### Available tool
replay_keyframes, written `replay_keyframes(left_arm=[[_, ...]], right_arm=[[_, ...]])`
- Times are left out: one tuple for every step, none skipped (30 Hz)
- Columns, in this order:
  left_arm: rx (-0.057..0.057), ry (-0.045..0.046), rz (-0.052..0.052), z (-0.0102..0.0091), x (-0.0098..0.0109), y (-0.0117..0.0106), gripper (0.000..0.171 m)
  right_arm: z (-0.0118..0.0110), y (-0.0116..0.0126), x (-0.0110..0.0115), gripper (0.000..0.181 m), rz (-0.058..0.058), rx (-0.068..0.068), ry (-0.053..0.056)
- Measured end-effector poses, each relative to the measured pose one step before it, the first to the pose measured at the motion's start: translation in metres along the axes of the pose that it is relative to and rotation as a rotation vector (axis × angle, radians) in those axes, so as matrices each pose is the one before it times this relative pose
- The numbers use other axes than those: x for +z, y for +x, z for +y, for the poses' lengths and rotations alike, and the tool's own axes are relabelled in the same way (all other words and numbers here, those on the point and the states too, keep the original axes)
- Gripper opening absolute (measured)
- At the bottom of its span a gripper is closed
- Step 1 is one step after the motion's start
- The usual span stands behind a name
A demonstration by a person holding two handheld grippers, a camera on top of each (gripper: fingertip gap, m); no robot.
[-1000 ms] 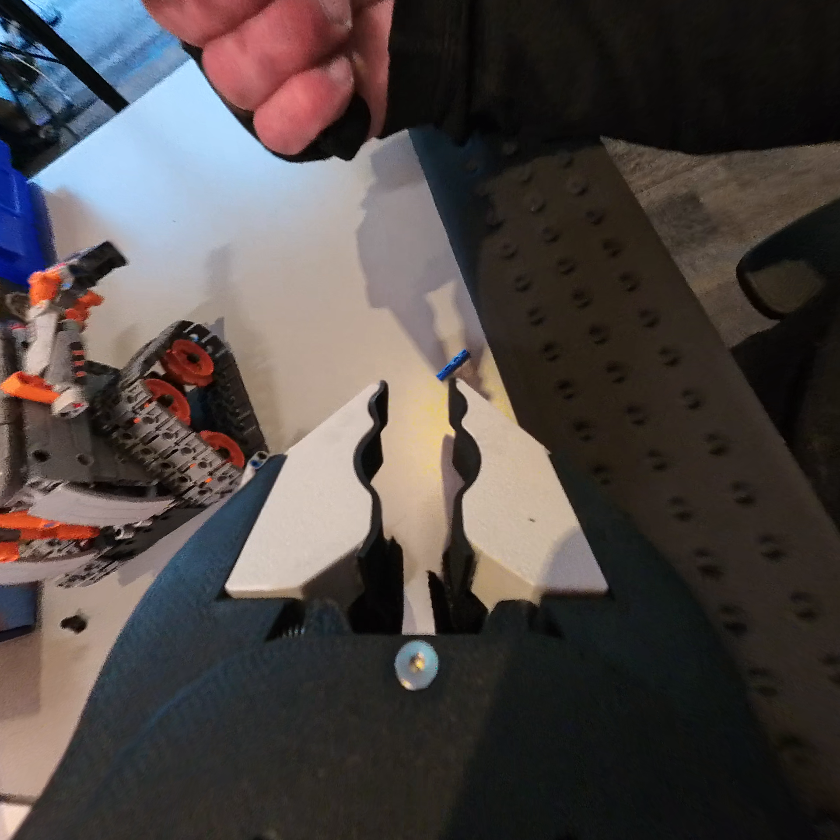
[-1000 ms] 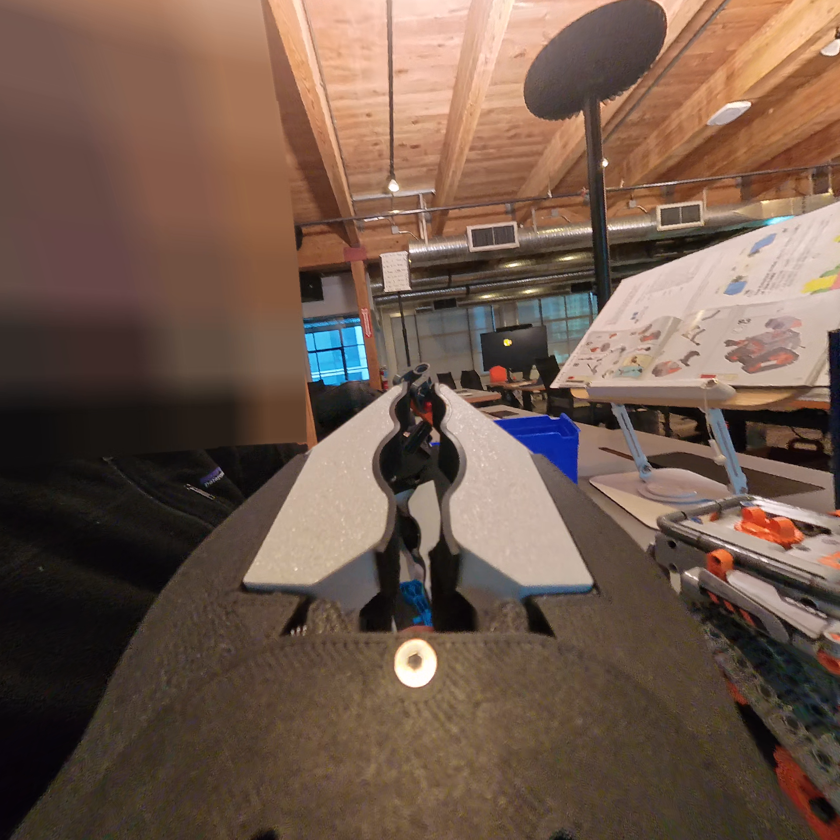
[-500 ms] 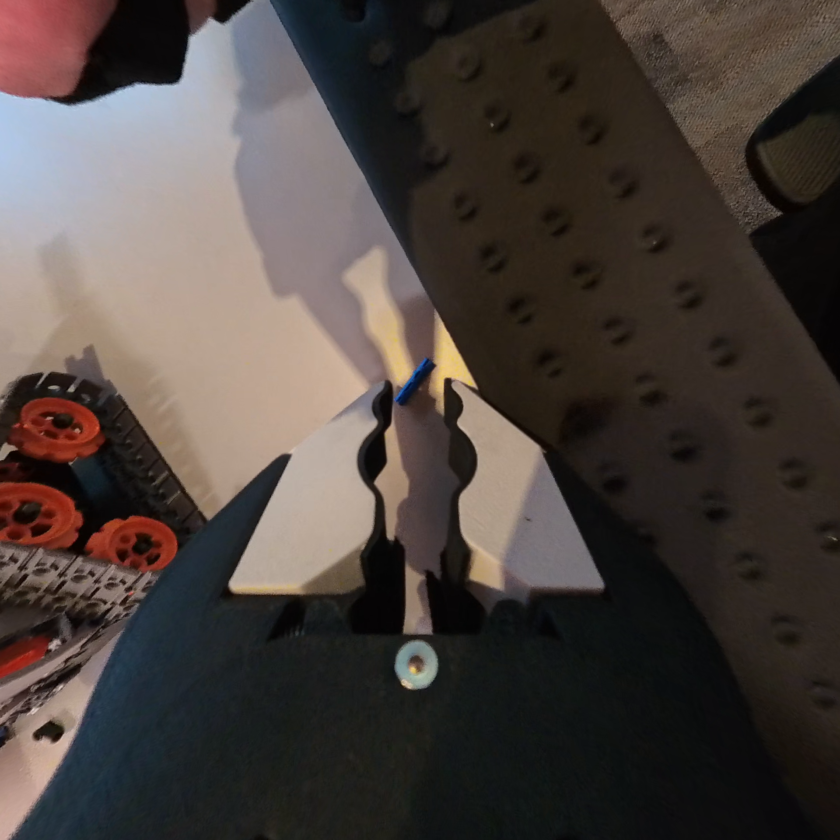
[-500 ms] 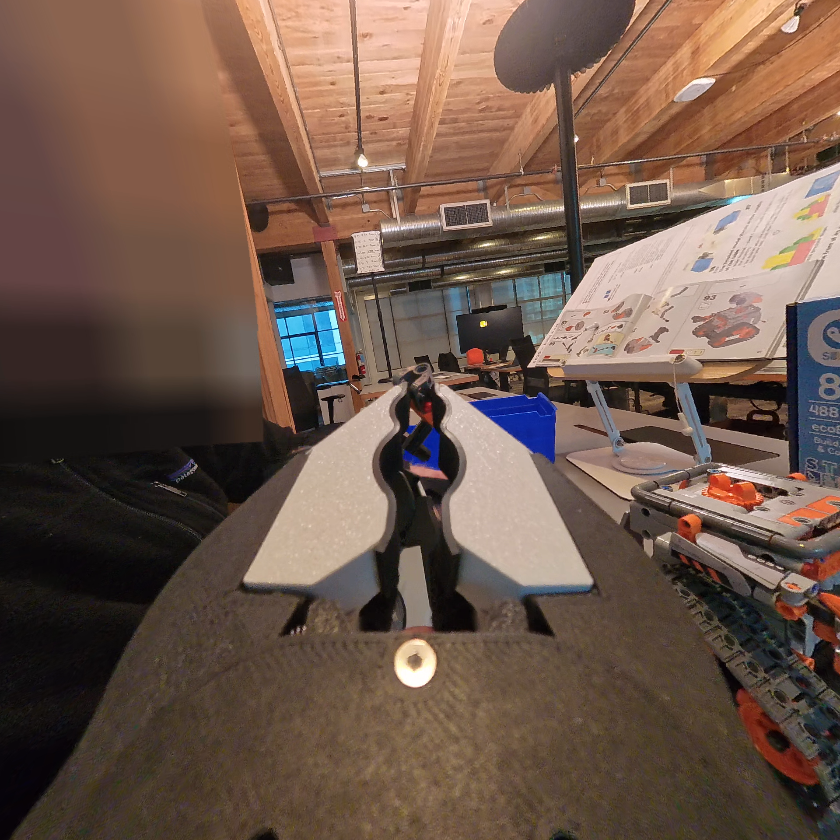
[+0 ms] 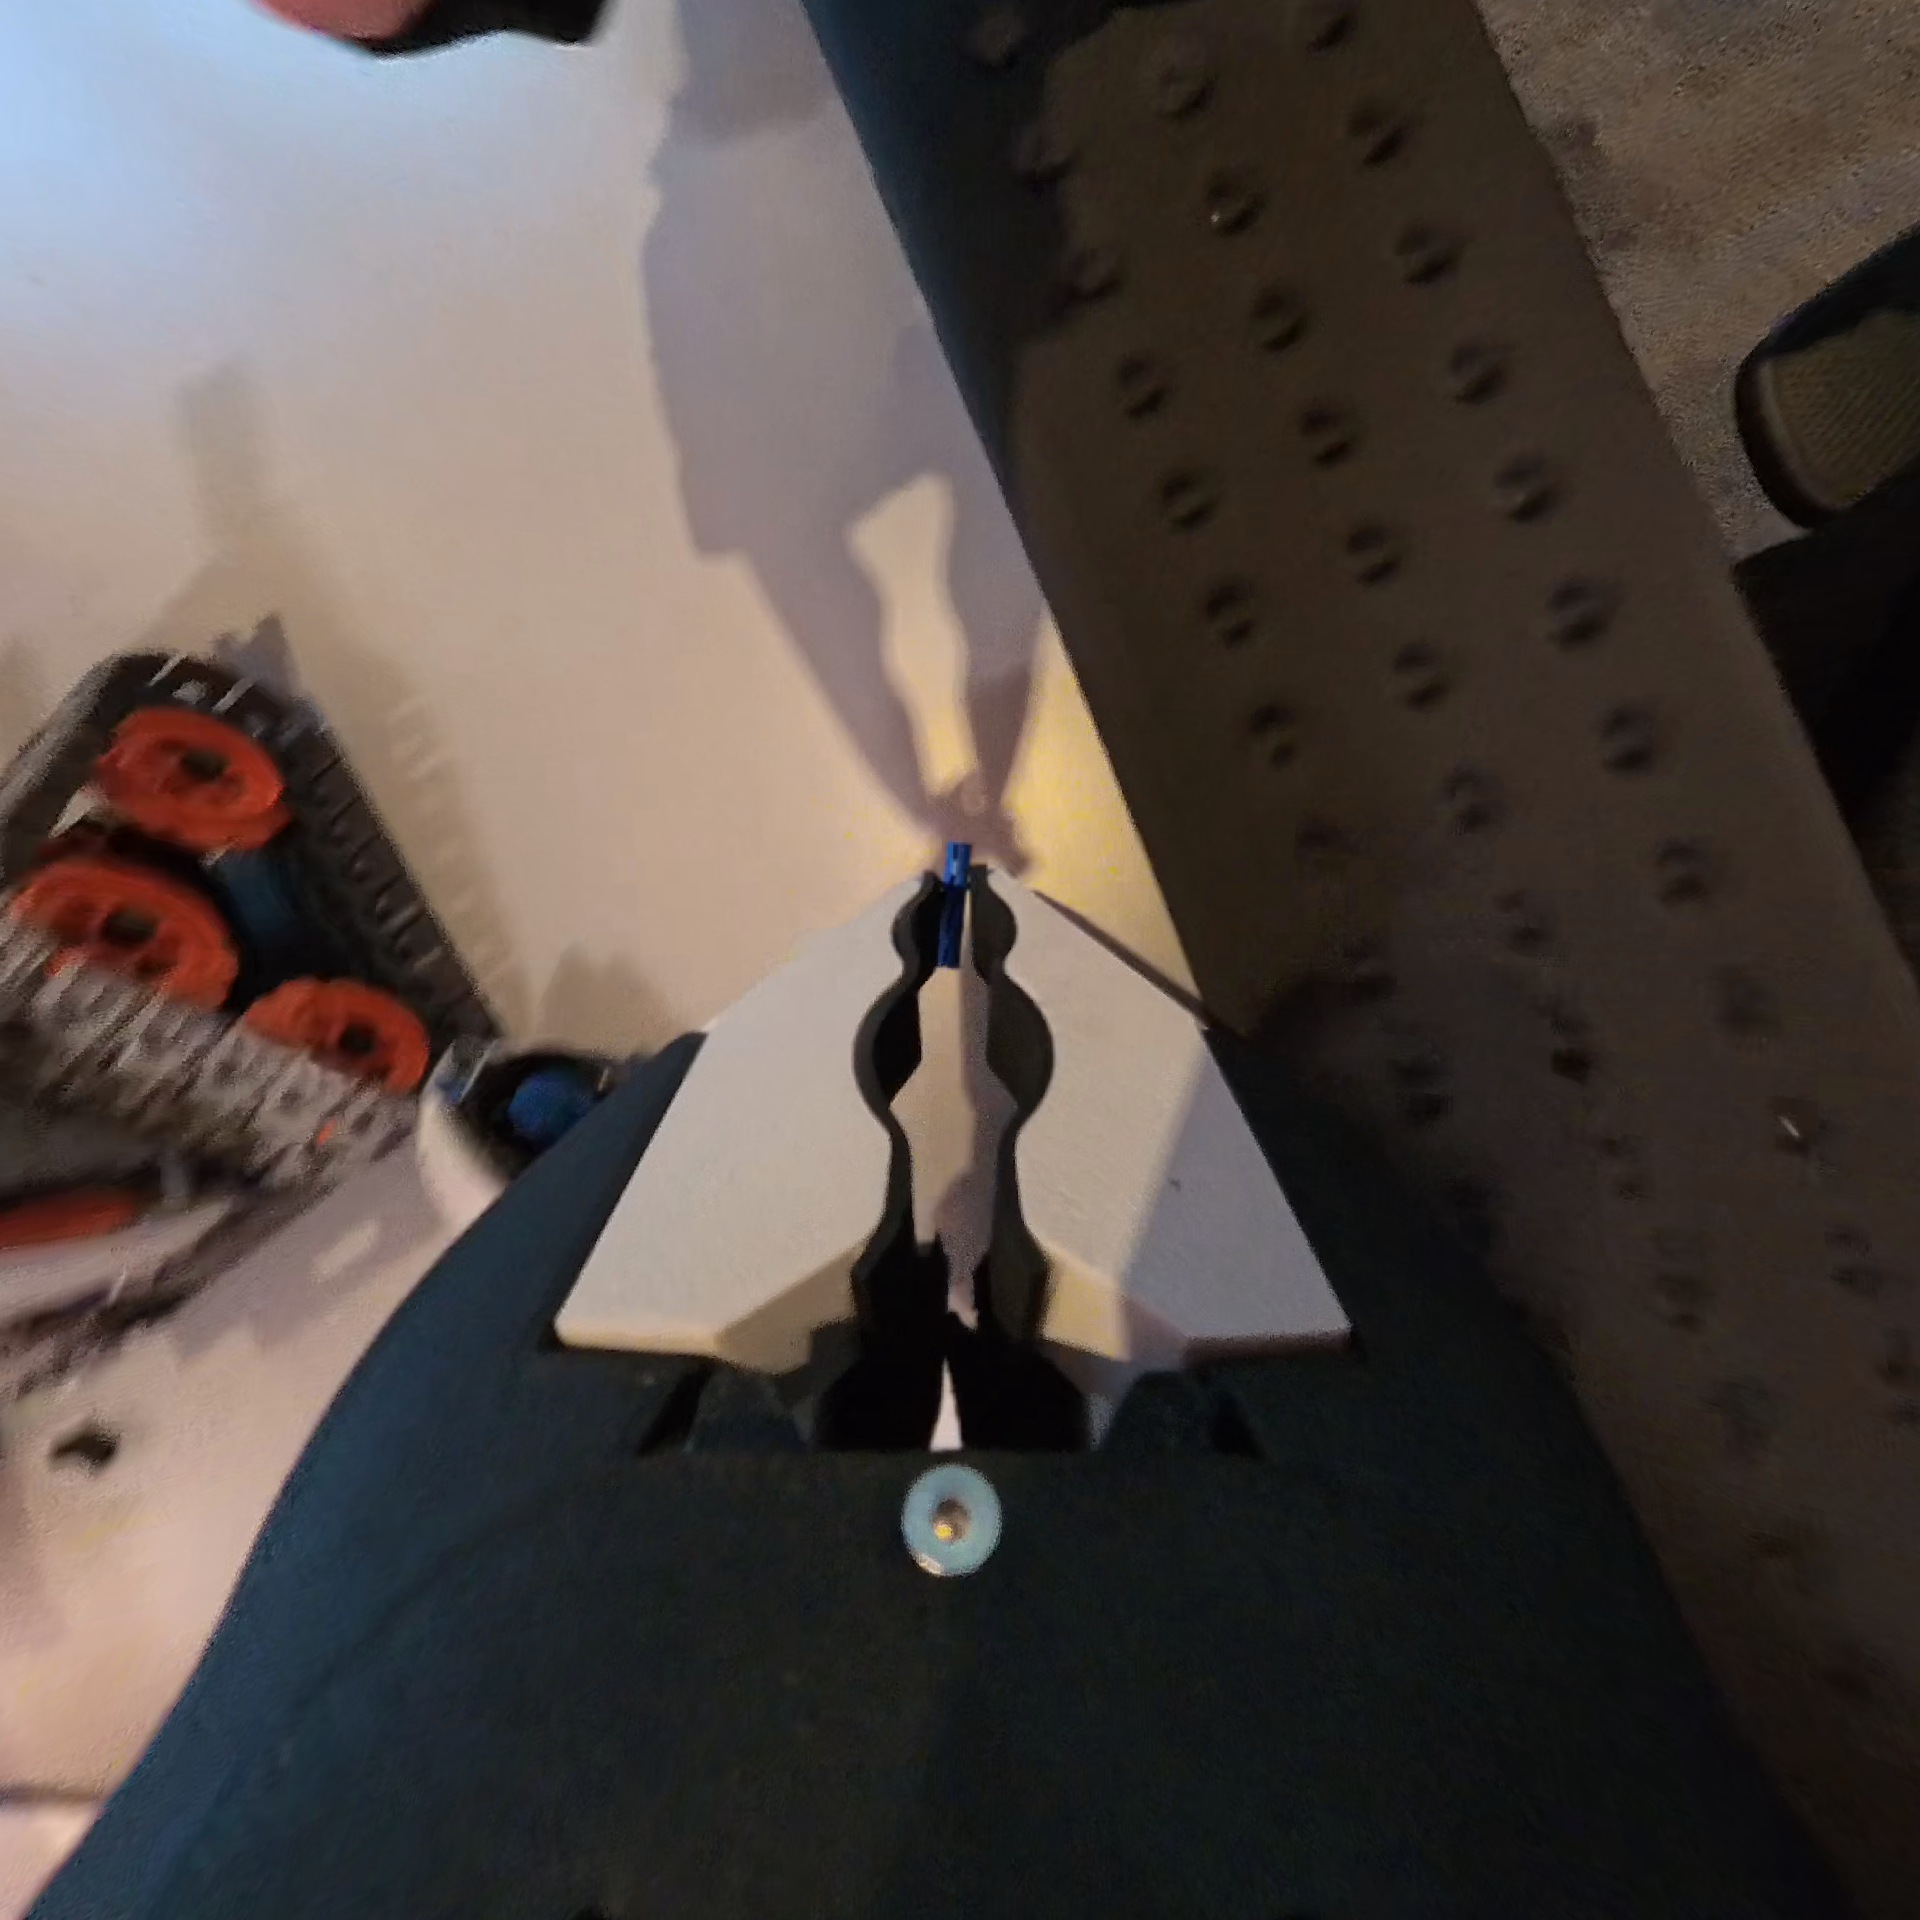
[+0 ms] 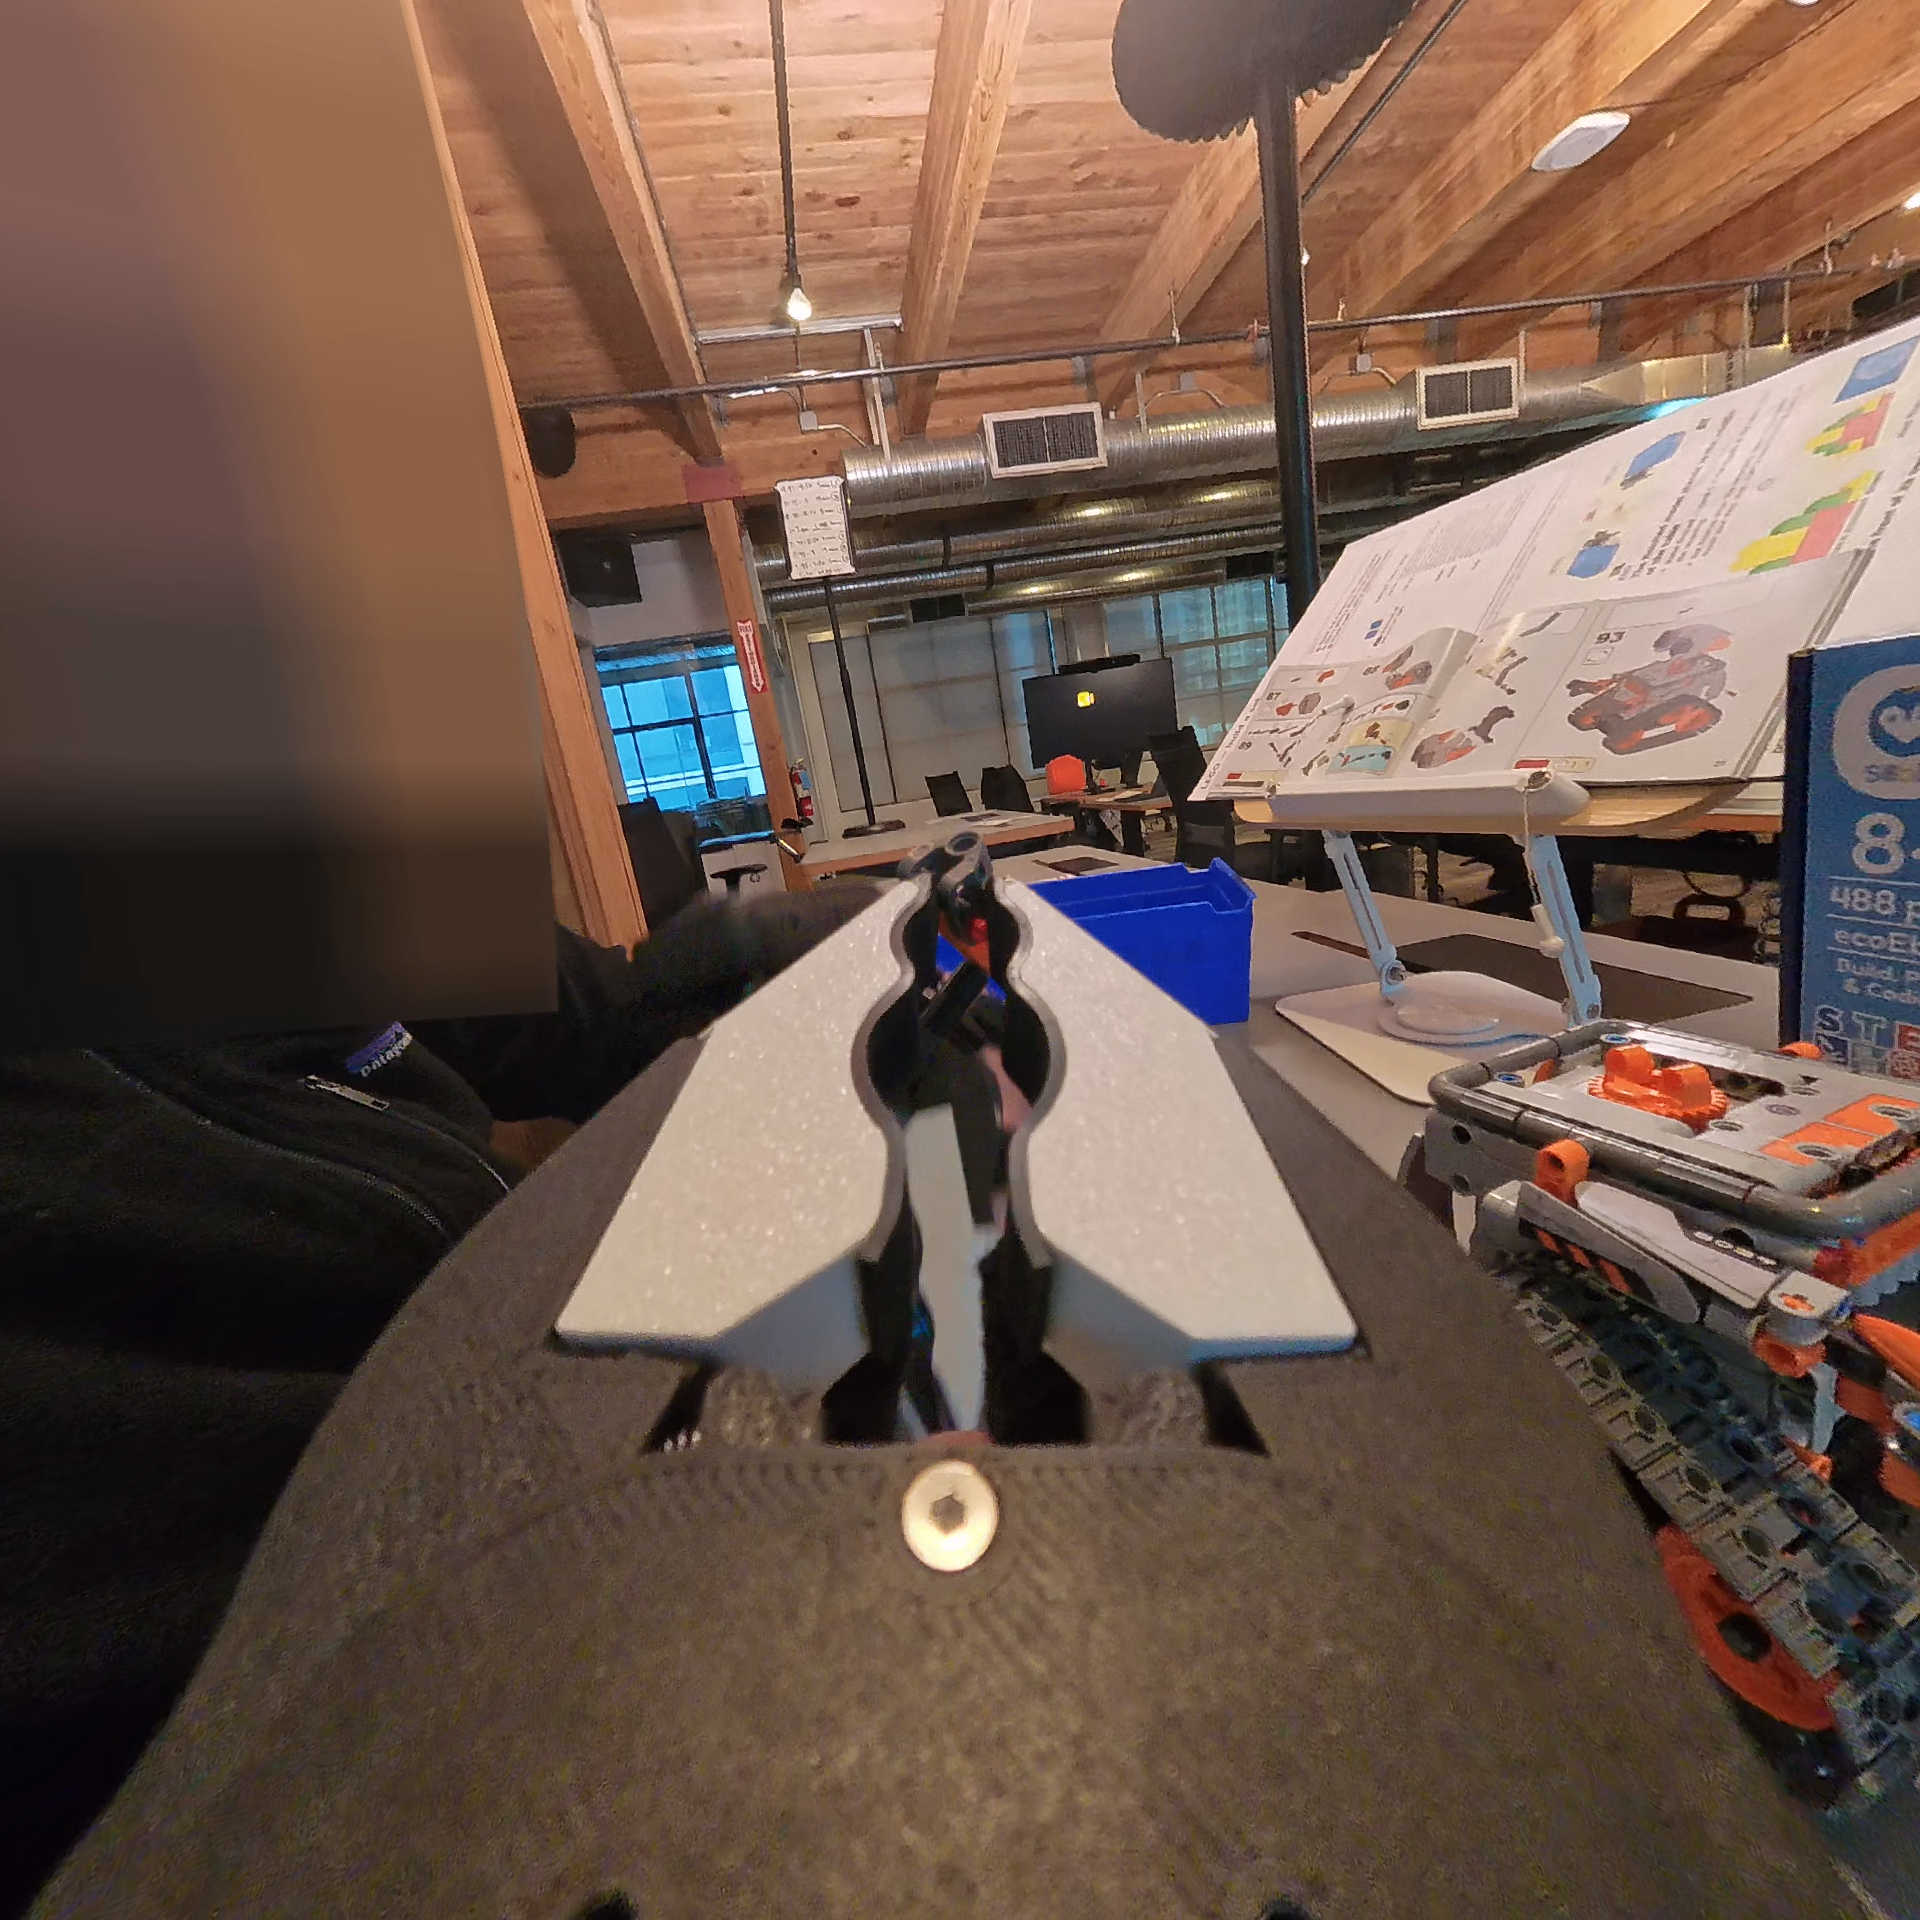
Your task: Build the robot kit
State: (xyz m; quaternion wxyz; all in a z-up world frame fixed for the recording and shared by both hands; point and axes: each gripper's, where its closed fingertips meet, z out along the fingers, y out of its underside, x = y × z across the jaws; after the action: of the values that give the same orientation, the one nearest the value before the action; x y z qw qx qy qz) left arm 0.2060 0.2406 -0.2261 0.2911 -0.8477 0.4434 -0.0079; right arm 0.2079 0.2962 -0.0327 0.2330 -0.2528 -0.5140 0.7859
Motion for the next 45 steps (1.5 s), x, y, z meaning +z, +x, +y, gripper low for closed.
replay_keyframes(left_arm=[[-0.029,0.00877,-0.0302,0.00538,-0.01562,-0.00401,0.004],[-0.0378,0.00274,-0.0374,0.00842,-0.01742,-0.00587,0.004],[-0.0439,-0.001,-0.0399,0.01124,-0.01804,-0.00683,0.004],[-0.0499,-0.00451,-0.0357,0.01368,-0.01737,-0.0067,0.004],[-0.0556,-0.00999,-0.0134,0.01555,-0.01502,-0.00366,0.004],[-0.0598,-0.01731,0.0051,0.01692,-0.01163,-0.00099,0.004],[-0.0537,-0.0233,-0.0157,0.01791,-0.00844,-0.004,0.004],[-0.0486,-0.02107,-0.0199,0.01695,-0.00556,-0.00474,0.004],[-0.0589,-0.01656,0.0057,0.01465,-0.00217,-0.00156,0.003],[-0.0626,-0.01534,0.0133,0.01232,0.00113,-0.00111,0.004],[-0.0431,-0.01012,-0.0155,0.00927,0.00246,-0.00504,0.004],[-0.0314,-0.01592,-0.0096,0.00855,0.00329,-0.00393,0.004],[-0.0311,-0.0263,0.0054,0.00947,0.0039,-0.00217,0.004],[-0.0299,-0.01684,0.0039,0.00767,0.00339,-0.00347,0.004],[-0.0363,0.00157,0.0115,0.00418,0.00262,-0.00299,0.004],[-0.043,0.00194,0.0351,0.00326,0.00263,0.00026,0.004],[-0.037,-0.00426,0.0437,0.00318,0.00247,0.00196,0.004],[-0.0239,0.01153,0.0442,0.00001,0.00106,0.00309,0.007],[-0.0213,0.02665,0.0525,-0.00249,-0.00144,0.00469,0.011],[-0.018,0.01324,0.0408,-0.00049,-0.00374,0.00238,0.011],[-0.001,0.00258,0.0027,0.00108,-0.00533,-0.003,0.012],[0.0144,0.00536,-0.0213,0.00075,-0.00662,-0.0058,0.013],[0.0182,-0.00084,-0.0099,0.00146,-0.00575,-0.00341,0.012],[0.0216,-0.0154,0.0082,0.00298,-0.0034,0.00033,0.011],[0.0254,-0.01559,0.0007,0.00233,-0.00127,0.00077,0.011],[0.0222,-0.01804,-0.0105,0.00195,0.00097,0.00011,0.011],[0.0122,-0.0351,-0.0101,0.00357,0.0031,0.00087,0.012],[0.0222,-0.03214,-0.0147,0.00262,0.00384,0.00101,0.013],[0.0324,-0.02849,-0.0142,0.00151,0.00366,0.00115,0.013],[0.0446,-0.01979,-0.0289,-0.00015,0.00254,-0.00163,0.011],[0.0499,-0.02383,-0.0396,0.00072,0.00137,-0.00447,0.01],[0.0494,-0.02593,-0.0148,0.00141,0.00086,-0.0016,0.01],[0.0388,-0.00934,-0.0163,-0.00119,0.00013,-0.00275,0.009],[0.017,-0.00087,-0.0078,-0.00259,-0.00011,-0.00245,0.009],[0.015,-0.00451,0.031,-0.00183,0.00063,0.00374,0.009],[0.0314,-0.01219,0.0249,-0.00048,0.00186,0.00429,0.008],[0.0247,-0.02834,0.0034,0.00208,0.00302,0.00143,0.008],[0.0087,0.00398,0.0312,-0.0028,0.00084,0.00549,0.002],[0.004,-0.00259,0.0135,-0.00178,0.00109,0.00304,0.004],[0.0048,-0.00129,-0.0083,-0.00144,0.0005,-0.00011,0.004],[-0.0031,0.00298,0.0075,-0.00227,0.00056,0.00231,0.003],[-0.0016,0.01715,0.0244,-0.0044,0.00111,0.00552,0.003],[-0.0039,0.02836,0.0269,-0.00638,0.00197,0.00627,0.002],[-0.0072,0.02631,0.0161,-0.00585,0.0023,0.00408,0.001],[-0.0037,0.01616,0.0004,-0.00393,0.00151,0.00125,0.001]], right_arm=[[0.00248,0.00048,0.00211,0.007,0.0063,-0.0025,-0.0142],[0.00433,0.00093,0.00363,0.007,0.0116,-0.0068,-0.0252],[0.0057,0.001,0.00518,0.007,0.0133,-0.0089,-0.0345],[0.00551,-0.00038,0.0068,0.008,0.0049,-0.0054,-0.0323],[0.00452,-0.0017,0.00801,0.007,-0.0045,-0.0004,-0.0264],[0.00484,-0.00148,0.009,0.007,-0.0044,0.0013,-0.0291],[0.00541,-0.00096,0.00935,0.007,-0.0014,0.0001,-0.0352],[0.00476,-0.00151,0.00926,0.007,-0.005,-0.0015,-0.0315],[0.00308,-0.00203,0.00883,0.007,-0.0103,0.0029,-0.0199],[0.00205,-0.00195,0.00838,0.008,-0.0119,0.0086,-0.0125],[0.00195,-0.00155,0.00781,0.008,-0.0101,0.0081,-0.0102],[0.00221,-0.00102,0.00725,0.008,-0.0073,0.0054,-0.0099],[0.00239,-0.00086,0.00652,0.008,-0.0044,0.0043,-0.0096],[0.00263,-0.00072,0.00577,0.008,-0.0028,0.0034,-0.0105],[0.00277,-0.00045,0.00481,0.008,-0.001,0.0024,-0.0101],[0.00231,-0.00014,0.00385,0.008,-0.0006,0.0032,-0.0072],[0.00179,0.00003,0.00304,0.008,-0.0012,0.0047,-0.0052],[0.0012,0.00055,0.00213,0.008,-0.0002,0.005,-0.0034],[0.00068,0.00108,0.00126,0.008,0.002,0.0044,-0.0024],[0.00021,0.00111,0.00045,0.008,0.003,0.0027,-0.0012],[-0.00009,0.0009,-0.00006,0.008,0.0023,0.002,0.0004],[-0.00006,0.00097,-0.00035,0.008,0.0024,0.0019,0.0014],[0.0002,0.00093,-0.00052,0.008,0.0021,0.0022,0.001],[0.00044,0.001,-0.00036,0.008,0.0017,0.0023,0.0005],[0.00072,0.00077,-0.00011,0.008,0.0014,0.002,-0.0004],[0.00101,0.00071,0.00004,0.008,0.0021,0.0004,-0.0027],[0.00114,0.00017,0.00008,0.008,0.0017,-0.0019,-0.0041],[0.00118,-0.00019,0.0001,0.008,0.0016,-0.0032,-0.0045],[0.0012,0.00002,-0.00008,0.008,0.002,-0.0036,-0.0049],[0.00086,-0.00004,-0.0004,0.008,0.0015,-0.0028,-0.0034],[0.00033,-0.00014,-0.00055,0.008,-0.0004,-0.0007,0.0],[0.00001,-0.00033,-0.00075,0.008,-0.0014,0.0004,0.0022],[0.00015,0.00006,-0.00095,0.008,0.0002,0.0001,0.0017],[0.00027,0.0002,-0.00092,0.008,0.0015,-0.0002,0.0009],[0.00012,0.0001,-0.0009,0.008,0.001,-0.0001,0.0013],[0.00016,0.00006,-0.00087,0.008,0.0005,-0.0001,0.0017],[0.0001,-0.0001,-0.00075,0.008,0.0011,-0.001,0.0011],[0.00029,0.00001,-0.00047,0.008,0.0016,-0.0019,-0.0002],[0.00033,-0.00018,-0.00037,0.008,0.0011,-0.0024,-0.001],[0.00009,-0.00027,-0.00016,0.008,0.0001,-0.0023,-0.0008],[-0.00005,-0.00036,-0.00003,0.007,-0.0009,-0.0019,0.0001],[-0.00017,-0.00041,0.00018,0.008,-0.0015,-0.0014,0.0001],[0.00018,-0.00039,0.00034,0.008,-0.0018,-0.0017,-0.0016],[0.00055,-0.00031,0.00031,0.008,-0.0002,-0.0022,-0.0033],[0.00068,-0.00013,0.0002,0.008,0.0007,-0.0019,-0.0037]])
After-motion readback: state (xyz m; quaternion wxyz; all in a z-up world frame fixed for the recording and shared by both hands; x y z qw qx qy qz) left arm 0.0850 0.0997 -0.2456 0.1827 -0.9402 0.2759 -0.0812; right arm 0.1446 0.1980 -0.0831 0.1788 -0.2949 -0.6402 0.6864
